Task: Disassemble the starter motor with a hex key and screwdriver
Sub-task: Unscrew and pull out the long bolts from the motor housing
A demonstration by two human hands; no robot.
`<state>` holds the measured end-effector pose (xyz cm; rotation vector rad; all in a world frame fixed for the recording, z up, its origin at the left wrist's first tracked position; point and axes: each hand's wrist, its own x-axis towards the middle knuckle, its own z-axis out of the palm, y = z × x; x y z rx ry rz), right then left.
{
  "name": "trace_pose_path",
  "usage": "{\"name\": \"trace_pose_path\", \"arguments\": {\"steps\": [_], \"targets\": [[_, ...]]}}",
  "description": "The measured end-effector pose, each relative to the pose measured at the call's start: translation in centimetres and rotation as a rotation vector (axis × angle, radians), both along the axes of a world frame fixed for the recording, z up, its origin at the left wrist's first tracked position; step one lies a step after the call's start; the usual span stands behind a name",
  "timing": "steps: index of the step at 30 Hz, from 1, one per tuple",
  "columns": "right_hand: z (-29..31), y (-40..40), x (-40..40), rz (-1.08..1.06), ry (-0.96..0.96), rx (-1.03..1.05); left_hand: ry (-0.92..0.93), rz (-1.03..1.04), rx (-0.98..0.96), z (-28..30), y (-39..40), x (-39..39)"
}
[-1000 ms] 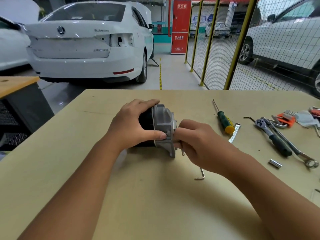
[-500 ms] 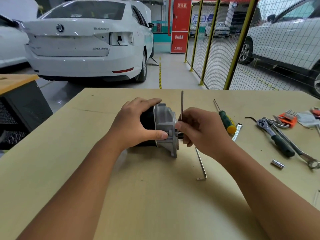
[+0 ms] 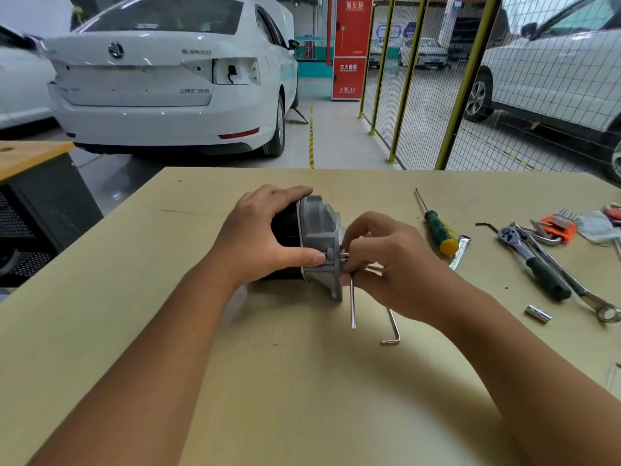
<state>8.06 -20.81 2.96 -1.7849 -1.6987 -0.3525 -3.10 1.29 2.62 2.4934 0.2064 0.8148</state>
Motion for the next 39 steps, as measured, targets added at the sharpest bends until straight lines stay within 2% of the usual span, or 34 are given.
{"name": "trace_pose_path", "arguments": {"steps": [2, 6, 9, 13, 18, 20, 22, 27, 33, 39], "targets": [[-0.2, 0.1, 0.3, -0.049, 0.11, 0.074, 0.002, -0.003, 0.001, 0.0, 0.0, 0.0], [-0.5, 1.0, 0.2, -0.157, 0.56, 0.155, 0.006, -0.008, 0.01, 0.0, 0.0, -0.1], [-0.7, 1.5, -0.1, -0.136, 0.704, 0.153, 0.004, -0.007, 0.015, 0.0, 0.0, 0.0], [-0.6, 1.4, -0.1, -0.099, 0.673, 0.123, 0.006, -0.009, 0.016, 0.1, 0.1, 0.0], [0.1, 1.1, -0.3, -0.187, 0.313, 0.145, -0.001, -0.007, 0.019, -0.1, 0.1, 0.1], [0.2, 1.1, -0.3, -0.241, 0.233, 0.157, -0.001, -0.005, 0.021, -0.1, 0.1, 0.1], [0.2, 1.0, -0.2, -0.244, 0.31, 0.134, -0.001, -0.006, 0.023, 0.0, 0.2, 0.1], [-0.3, 1.3, -0.5, -0.145, 0.713, 0.222, -0.003, -0.012, 0.026, 0.0, 0.2, 0.1], [-0.4, 1.6, -0.9, -0.11, 0.99, 0.228, -0.006, -0.014, 0.024, 0.0, 0.1, 0.2], [-0.3, 1.2, -0.5, -0.172, 0.985, 0.266, 0.003, -0.015, 0.017, 0.0, 0.1, 0.2]]}}
